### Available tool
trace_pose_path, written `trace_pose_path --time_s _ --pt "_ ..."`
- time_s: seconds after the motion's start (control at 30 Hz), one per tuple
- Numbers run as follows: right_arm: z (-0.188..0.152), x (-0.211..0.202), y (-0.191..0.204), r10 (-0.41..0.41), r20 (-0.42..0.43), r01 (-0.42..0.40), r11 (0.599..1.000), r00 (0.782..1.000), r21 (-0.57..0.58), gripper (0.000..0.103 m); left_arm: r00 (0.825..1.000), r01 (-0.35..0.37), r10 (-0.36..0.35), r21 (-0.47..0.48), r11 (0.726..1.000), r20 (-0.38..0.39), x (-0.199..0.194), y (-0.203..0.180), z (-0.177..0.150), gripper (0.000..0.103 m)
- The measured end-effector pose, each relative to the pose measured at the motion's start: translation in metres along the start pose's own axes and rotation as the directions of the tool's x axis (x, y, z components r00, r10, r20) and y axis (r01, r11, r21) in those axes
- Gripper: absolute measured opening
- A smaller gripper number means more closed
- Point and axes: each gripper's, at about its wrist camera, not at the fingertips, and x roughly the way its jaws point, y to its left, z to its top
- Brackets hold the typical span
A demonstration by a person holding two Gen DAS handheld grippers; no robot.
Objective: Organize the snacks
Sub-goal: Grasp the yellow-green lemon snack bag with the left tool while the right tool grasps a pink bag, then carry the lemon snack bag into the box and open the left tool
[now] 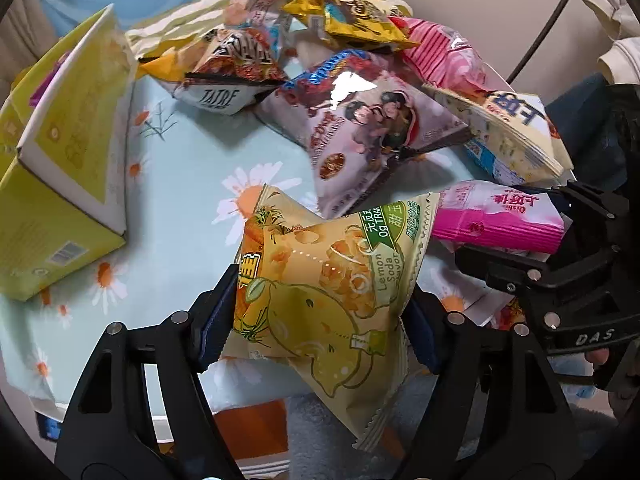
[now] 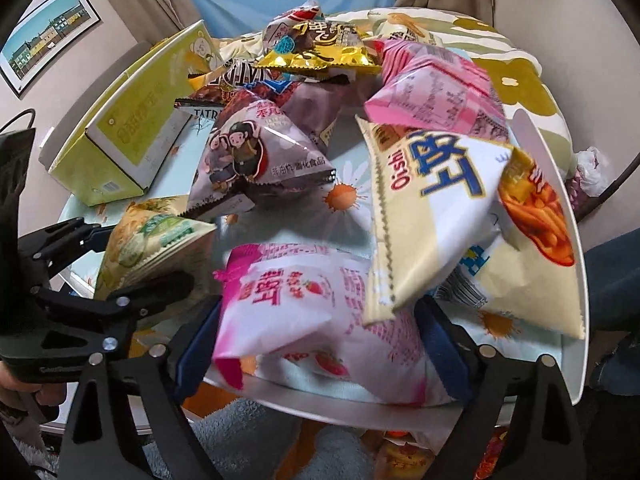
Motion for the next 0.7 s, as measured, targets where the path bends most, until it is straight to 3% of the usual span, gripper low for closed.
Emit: trace_pose_path --time_s 0.07,0.27,0.63,0.7 --pt "0.001 0.004 0.001 -0.004 -0.007 0.004 1.000 1.000 -0.006 0.085 1.000 -0.004 0.004 -0.003 1.000 -0.001 -0.001 0.001 -0.001 0.073" --pt "0.001 0.009 0.006 -0.010 -0.021 0.009 1.000 1.000 -0.029 0.057 1.000 -0.016 0.016 -0.013 1.000 0.000 -0.003 0.003 -0.002 0.072" --pt "0.008 0.002 0.026 0.013 0.004 -0.013 0.997 1.000 -0.074 0.040 0.999 -0.027 0.028 -0.061 0.998 0.022 -0.020 0.010 -0.010 0.071" --pt "0.009 0.001 0.030 0.024 0.004 -0.023 0.997 1.000 -0.079 0.032 0.999 -0.029 0.031 -0.072 0.997 0.027 -0.024 0.013 -0.011 0.071"
